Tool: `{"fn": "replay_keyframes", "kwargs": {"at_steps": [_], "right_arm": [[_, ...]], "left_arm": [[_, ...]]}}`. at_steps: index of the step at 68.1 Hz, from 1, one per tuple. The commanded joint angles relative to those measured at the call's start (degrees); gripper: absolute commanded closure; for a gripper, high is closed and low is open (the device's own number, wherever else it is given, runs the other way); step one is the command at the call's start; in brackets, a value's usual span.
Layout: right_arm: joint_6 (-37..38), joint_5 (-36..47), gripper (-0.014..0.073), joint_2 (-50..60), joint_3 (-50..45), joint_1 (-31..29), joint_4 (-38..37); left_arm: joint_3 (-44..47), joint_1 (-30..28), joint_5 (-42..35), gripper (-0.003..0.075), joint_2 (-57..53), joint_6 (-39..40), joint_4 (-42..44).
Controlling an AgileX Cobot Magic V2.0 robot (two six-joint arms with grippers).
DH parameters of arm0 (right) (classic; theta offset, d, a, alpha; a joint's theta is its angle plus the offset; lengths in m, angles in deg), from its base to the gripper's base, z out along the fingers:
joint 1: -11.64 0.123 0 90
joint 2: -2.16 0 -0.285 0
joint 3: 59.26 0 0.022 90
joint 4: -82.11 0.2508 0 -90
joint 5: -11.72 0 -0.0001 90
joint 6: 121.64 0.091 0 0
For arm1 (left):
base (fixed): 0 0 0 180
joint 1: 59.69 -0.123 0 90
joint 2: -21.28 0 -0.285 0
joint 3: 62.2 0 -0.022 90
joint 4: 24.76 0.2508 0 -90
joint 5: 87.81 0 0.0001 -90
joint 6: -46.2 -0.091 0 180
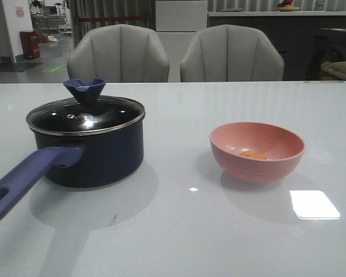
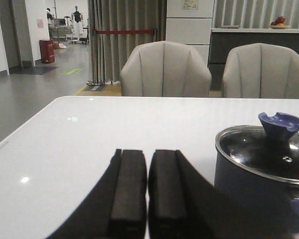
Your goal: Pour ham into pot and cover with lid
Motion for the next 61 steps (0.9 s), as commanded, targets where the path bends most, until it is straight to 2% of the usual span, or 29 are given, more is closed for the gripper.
{"fn": "replay_keyframes", "kwargs": {"at_steps": [1, 42, 52, 61], "right_arm": [[0.04, 4.87, 0.0445, 1.12, 0.34, -0.29, -0.71], [0.04, 4.87, 0.0445, 1.12, 0.34, -0.29, -0.71], [0.04, 4.87, 0.0445, 1.12, 0.34, -0.29, -0.71], [0.04, 4.87, 0.0445, 1.12, 0.34, -0.29, -0.71]], "left_arm": [[1.22, -0.04, -4.46, 0.0587, -1.1, 0.49, 0.0], [1.22, -0.04, -4.82, 0.0587, -1.1, 0.49, 0.0], [1.22, -0.04, -8.87, 0.0587, -1.1, 0.49, 0.0], [0.44, -0.04, -18.21, 0.0587, -1.1, 0.49, 0.0]]}}
